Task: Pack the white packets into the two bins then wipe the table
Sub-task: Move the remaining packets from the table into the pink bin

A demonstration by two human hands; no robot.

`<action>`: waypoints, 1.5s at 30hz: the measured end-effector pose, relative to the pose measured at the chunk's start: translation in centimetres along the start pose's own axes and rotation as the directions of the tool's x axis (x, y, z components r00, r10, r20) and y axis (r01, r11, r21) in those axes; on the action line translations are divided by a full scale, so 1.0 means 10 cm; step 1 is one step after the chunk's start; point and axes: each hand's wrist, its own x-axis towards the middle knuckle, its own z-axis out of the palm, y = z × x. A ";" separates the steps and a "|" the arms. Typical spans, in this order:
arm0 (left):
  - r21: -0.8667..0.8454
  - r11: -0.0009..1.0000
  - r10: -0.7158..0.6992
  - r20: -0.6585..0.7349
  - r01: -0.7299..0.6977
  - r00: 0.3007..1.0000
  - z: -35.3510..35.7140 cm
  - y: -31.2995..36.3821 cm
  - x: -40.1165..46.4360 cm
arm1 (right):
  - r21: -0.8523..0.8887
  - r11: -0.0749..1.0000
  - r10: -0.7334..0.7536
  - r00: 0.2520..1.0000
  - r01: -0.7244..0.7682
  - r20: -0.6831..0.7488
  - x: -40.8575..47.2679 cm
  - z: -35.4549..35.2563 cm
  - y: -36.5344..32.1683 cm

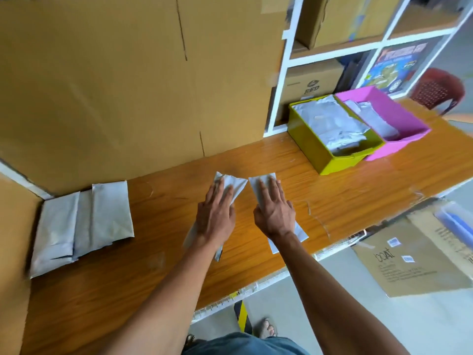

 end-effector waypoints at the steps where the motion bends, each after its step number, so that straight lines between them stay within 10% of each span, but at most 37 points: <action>1: 0.004 0.999 0.035 0.018 -0.035 0.999 0.07 0.20 0.02 | 0.003 1.000 0.028 1.000 -0.028 -0.005 -0.06 -0.03 0.21; 21: -0.149 0.819 0.573 0.152 -0.554 0.806 1.26 3.35 0.35 | 0.018 0.843 0.532 0.829 -0.537 -0.172 -1.17 -0.91 3.10; 32: -0.248 0.759 0.647 0.182 -0.603 0.740 2.01 4.63 1.12 | 0.017 0.783 0.607 0.757 -0.622 -0.240 -0.74 -1.27 4.38; 45: -0.373 0.773 0.553 -0.001 -0.513 0.833 2.17 6.38 2.47 | -0.053 0.807 0.544 0.775 -0.588 -0.320 0.54 -2.17 5.99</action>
